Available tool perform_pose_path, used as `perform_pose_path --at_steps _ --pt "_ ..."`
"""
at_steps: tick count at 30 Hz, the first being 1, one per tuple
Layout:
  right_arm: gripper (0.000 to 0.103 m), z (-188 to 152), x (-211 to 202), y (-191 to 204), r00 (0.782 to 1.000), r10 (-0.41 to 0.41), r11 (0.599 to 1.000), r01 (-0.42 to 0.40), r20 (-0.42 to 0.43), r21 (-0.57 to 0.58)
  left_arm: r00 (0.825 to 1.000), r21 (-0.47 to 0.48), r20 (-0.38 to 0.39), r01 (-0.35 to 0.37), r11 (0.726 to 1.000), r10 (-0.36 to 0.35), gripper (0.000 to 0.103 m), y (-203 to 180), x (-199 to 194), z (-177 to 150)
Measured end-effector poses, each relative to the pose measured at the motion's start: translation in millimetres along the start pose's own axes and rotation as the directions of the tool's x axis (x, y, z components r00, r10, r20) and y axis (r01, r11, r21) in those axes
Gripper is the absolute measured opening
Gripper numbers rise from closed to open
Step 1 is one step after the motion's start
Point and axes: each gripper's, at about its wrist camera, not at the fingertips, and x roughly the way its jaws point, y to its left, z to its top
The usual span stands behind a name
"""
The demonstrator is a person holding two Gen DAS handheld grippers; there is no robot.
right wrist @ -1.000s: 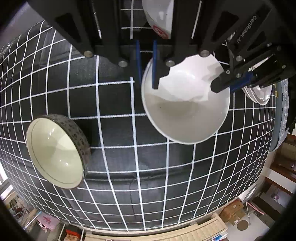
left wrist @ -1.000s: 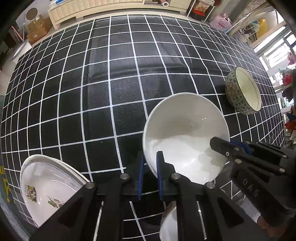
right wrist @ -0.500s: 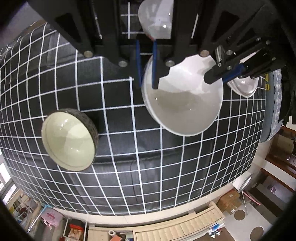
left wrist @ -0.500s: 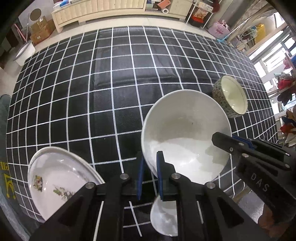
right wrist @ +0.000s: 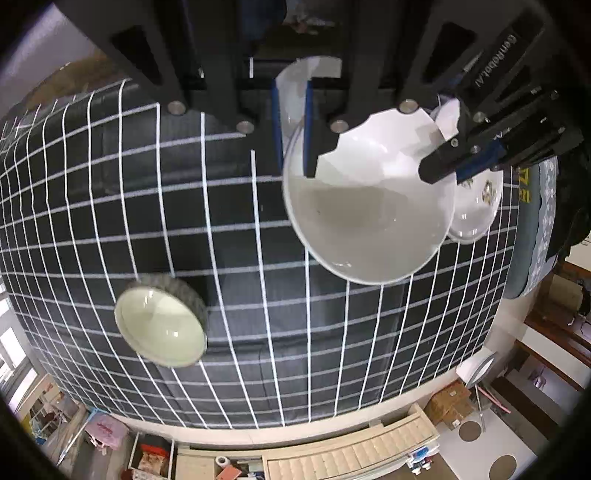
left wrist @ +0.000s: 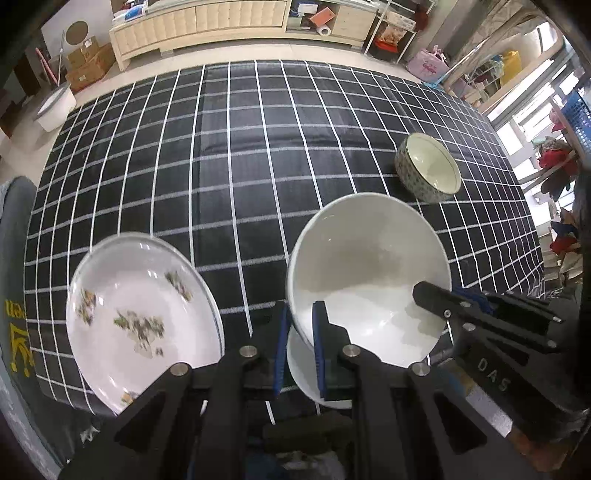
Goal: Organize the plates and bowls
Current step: 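Carry the cream bowl with both grippers and lower it into the white bowl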
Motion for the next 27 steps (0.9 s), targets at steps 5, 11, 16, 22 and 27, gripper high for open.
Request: perform_pose_path --at_steps 5,11,16,22,27 --pt "0.013 -18 8 -5 1.0 -0.004 1.0 0.004 -0.029 0.012 1.0 0.005 -0.02 -0.005 1.0 0.005 0.012 -6 10 -17" --pt "0.013 -32 17 -10 0.998 -0.016 1.0 0.017 -0.061 0.02 0.999 0.006 -0.054 -0.006 1.0 0.007 0.012 -10 24 -35" --pt "0.013 -37 20 -9 0.997 -0.028 1.0 0.029 -0.065 0.012 0.997 -0.001 -0.076 -0.005 1.0 0.005 0.012 -8 31 -43" --pt "0.013 -38 25 -8 0.997 -0.036 0.999 0.037 -0.072 0.003 0.996 -0.009 -0.092 -0.009 1.0 0.008 0.012 -6 38 -46" --pt "0.013 -36 29 -4 0.996 -0.048 0.999 0.048 -0.076 -0.01 0.996 -0.012 -0.093 -0.009 1.0 0.008 0.012 -5 40 -45"
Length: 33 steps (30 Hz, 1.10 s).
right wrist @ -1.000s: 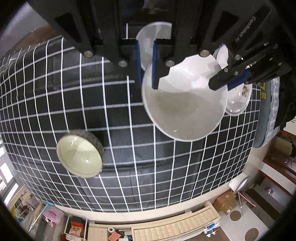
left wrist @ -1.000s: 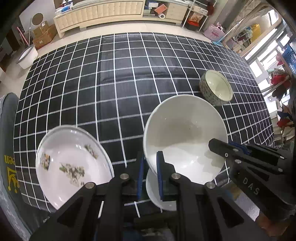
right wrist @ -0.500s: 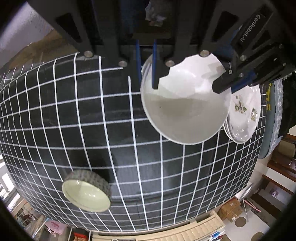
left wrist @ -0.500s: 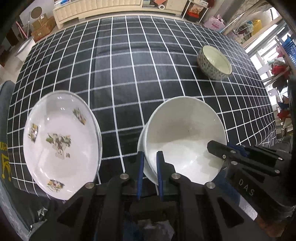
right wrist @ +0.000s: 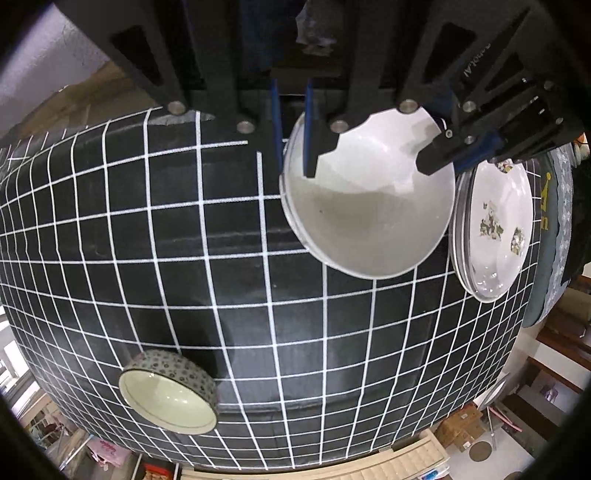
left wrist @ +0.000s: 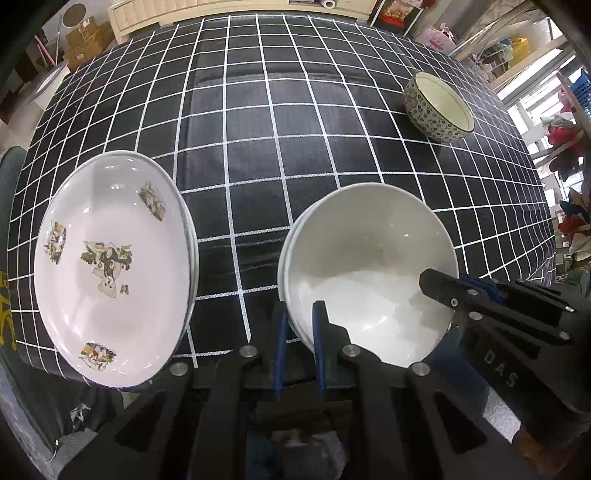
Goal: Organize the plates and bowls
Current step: 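Carry the cream bowl with both grippers and lower it into the white bowl, then open both grippers and withdraw from the nested bowls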
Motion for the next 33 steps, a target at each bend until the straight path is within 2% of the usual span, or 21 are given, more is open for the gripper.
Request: perform_pose_path --at_steps 10,17,18,21,25,30,31,33 --pt "0.014 -1 2 3 1.0 -0.011 0.999 0.011 0.012 -0.045 1.0 -0.016 0.0 0.009 1.0 -0.009 0.013 2 2 -1" --pt "0.014 1 -4 -4 1.0 0.003 1.0 -0.002 0.014 -0.031 0.999 -0.016 0.016 0.032 0.999 -0.032 0.013 5 -5 -3" --pt "0.014 1 -6 -3 1.0 0.0 0.999 0.001 0.021 -0.034 0.999 -0.009 0.024 0.032 0.999 -0.032 0.014 4 -8 -3" --pt "0.014 2 -8 -4 1.0 -0.001 0.999 0.002 0.028 -0.037 0.999 -0.001 0.033 0.025 1.0 -0.025 0.028 5 -11 -4" --pt "0.015 4 -6 -8 1.0 0.017 1.0 -0.016 0.019 -0.019 0.999 -0.014 0.026 0.035 0.999 -0.034 0.028 11 -7 -5" --pt "0.025 5 -4 -11 1.0 0.014 1.0 -0.014 0.018 -0.01 0.999 -0.022 0.018 0.04 0.999 -0.04 0.03 13 -4 -5" --pt "0.029 5 -4 -11 1.0 0.009 1.0 -0.008 0.018 -0.014 0.999 -0.022 0.019 0.041 0.999 -0.041 0.034 13 -3 -4" --pt "0.039 4 -2 -12 1.0 0.008 1.0 -0.008 0.005 -0.017 0.999 -0.02 0.018 0.037 0.999 -0.037 0.035 13 -2 -3"
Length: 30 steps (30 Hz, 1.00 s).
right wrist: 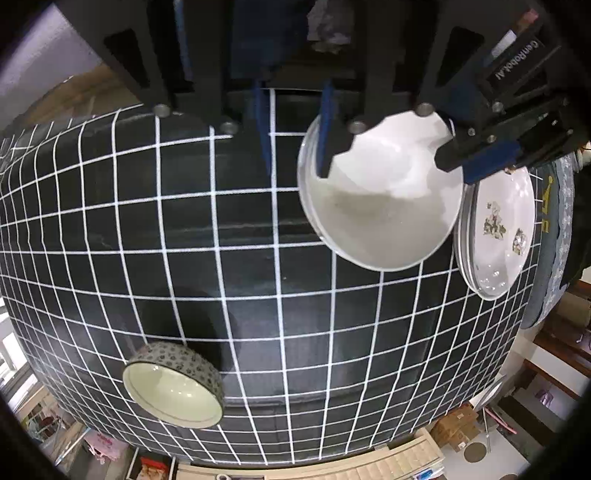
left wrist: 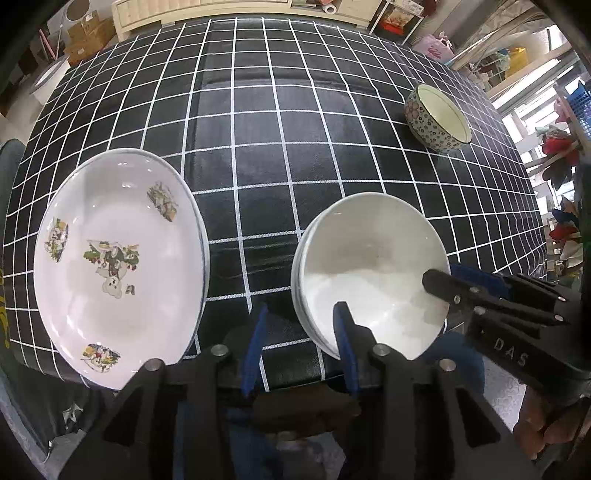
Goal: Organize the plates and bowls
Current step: 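Open both grippers and withdraw from the nested bowls, then reach both grippers to the speckled patterned bowl and grasp its rim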
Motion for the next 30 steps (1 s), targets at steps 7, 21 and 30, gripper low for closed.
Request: perform_pose_path --at_steps 7,21,30 --pt "0.042 -2 -7 -6 1.0 0.02 1.0 -0.02 0.014 -0.009 1.0 0.01 0.028 -0.009 1.0 0.009 0.035 -3 -10 7" --pt "0.043 36 -61 -57 0.995 0.026 0.996 -0.035 0.1 0.085 0.996 0.132 0.086 -0.002 0.991 -0.01 0.036 -63 -36 69" --pt "0.043 71 -73 -92 0.99 -0.003 0.99 -0.017 0.144 0.139 0.997 0.181 0.076 0.013 0.983 -0.027 0.036 -98 -22 117"
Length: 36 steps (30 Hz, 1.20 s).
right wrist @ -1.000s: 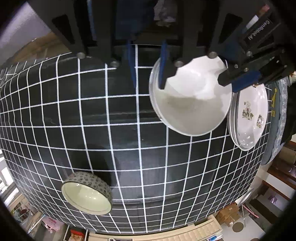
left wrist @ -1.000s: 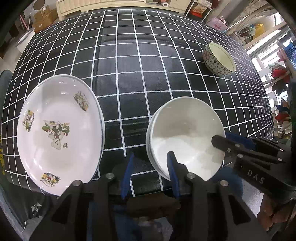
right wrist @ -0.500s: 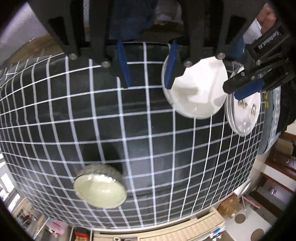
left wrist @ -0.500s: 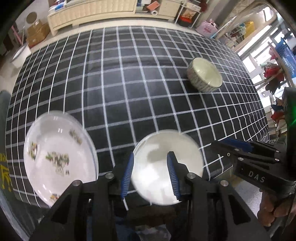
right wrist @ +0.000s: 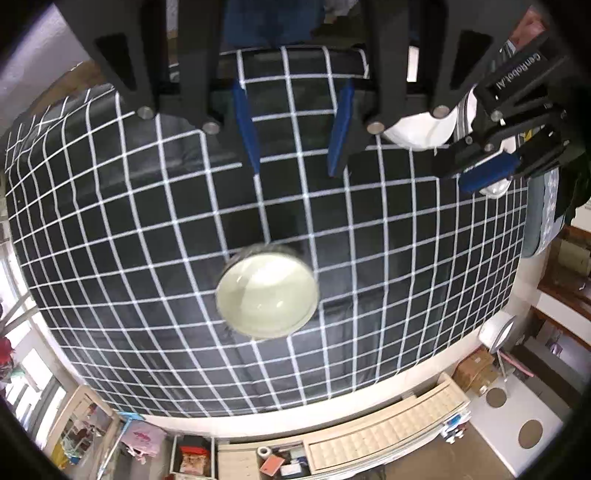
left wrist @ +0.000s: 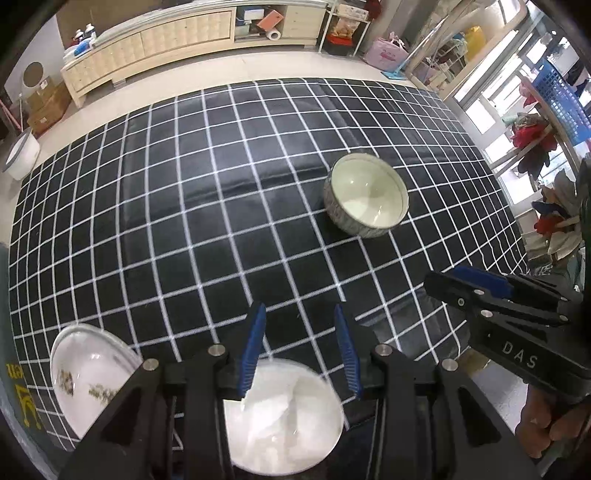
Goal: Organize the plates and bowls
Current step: 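Reach both grippers to the speckled patterned bowl and grasp its rim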
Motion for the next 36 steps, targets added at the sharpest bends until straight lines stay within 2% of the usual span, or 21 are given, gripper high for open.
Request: perform_pose_path --at_steps 9,16,24,27,28,30,32,34,36 --pt "0.043 33 28 -21 0.999 -0.039 0.998 0.039 -0.003 0.041 0.999 0.015 -0.036 0.005 1.0 -0.005 0.036 -12 38 42" --pt "0.043 56 51 -38 0.999 -0.039 0.997 0.04 -0.02 0.07 0.999 0.008 -0.041 0.024 1.0 -0.023 0.036 -11 71 74" --pt "0.042 73 73 -46 0.998 -0.065 0.996 0.066 -0.015 0.061 0.997 0.018 -0.058 0.045 0.999 -0.044 0.036 -15 98 94" --pt "0.034 78 82 -50 0.998 -0.065 0.995 0.066 -0.019 0.072 0.997 0.043 -0.066 0.03 0.999 -0.027 0.036 -20 107 96" --pt "0.028 79 83 -51 0.998 -0.063 0.995 0.064 -0.017 0.076 0.997 0.046 -0.065 0.032 0.998 -0.029 0.035 -20 110 97" --pt "0.02 79 85 -53 0.998 -0.068 0.994 0.069 -0.011 0.09 0.997 0.038 -0.065 0.03 0.999 -0.028 0.022 -20 113 97" --pt "0.013 79 86 -54 0.997 -0.08 0.992 0.081 -0.01 0.097 0.997 0.03 -0.074 0.04 0.999 -0.038 0.018 -20 117 98" --pt "0.011 79 87 -54 0.995 -0.093 0.991 0.095 -0.018 0.092 0.996 0.038 -0.077 0.049 0.998 -0.046 0.013 -23 119 98" --pt "0.011 80 87 -53 0.995 -0.1 0.991 0.101 -0.018 0.086 0.997 0.06 -0.073 0.033 0.998 -0.029 0.012 -28 119 97"
